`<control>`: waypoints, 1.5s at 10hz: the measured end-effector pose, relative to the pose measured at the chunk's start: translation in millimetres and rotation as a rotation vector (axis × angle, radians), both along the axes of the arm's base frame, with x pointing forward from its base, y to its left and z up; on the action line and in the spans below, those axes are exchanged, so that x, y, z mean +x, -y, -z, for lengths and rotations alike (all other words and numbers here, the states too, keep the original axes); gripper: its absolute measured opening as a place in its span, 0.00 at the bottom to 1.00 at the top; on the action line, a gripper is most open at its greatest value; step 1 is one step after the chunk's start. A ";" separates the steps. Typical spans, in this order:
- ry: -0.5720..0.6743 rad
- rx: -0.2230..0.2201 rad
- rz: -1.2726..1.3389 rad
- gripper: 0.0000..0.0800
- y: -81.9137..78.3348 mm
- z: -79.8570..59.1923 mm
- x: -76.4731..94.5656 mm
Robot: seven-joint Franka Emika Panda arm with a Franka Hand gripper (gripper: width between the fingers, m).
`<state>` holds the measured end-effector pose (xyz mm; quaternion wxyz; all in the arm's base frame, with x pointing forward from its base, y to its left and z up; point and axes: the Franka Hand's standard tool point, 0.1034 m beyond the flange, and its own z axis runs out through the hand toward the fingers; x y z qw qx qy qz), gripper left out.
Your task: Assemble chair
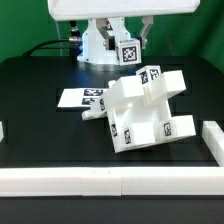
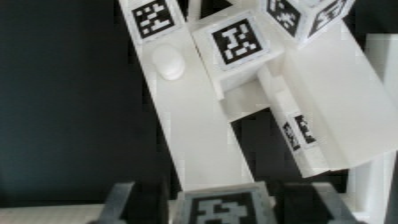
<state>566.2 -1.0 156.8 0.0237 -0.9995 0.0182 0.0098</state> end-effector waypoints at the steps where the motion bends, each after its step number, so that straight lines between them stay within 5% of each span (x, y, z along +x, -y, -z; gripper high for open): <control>1: 0.002 -0.004 -0.002 0.36 -0.3 3.1 2.3; 12: 0.020 -0.035 -0.007 0.36 2.9 29.8 21.4; 15: 0.019 -0.041 -0.008 0.36 -7.1 39.6 30.5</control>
Offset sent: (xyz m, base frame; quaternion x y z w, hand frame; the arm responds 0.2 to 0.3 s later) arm 0.0139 0.0003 -0.0058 0.0002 0.0132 0.0020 0.9999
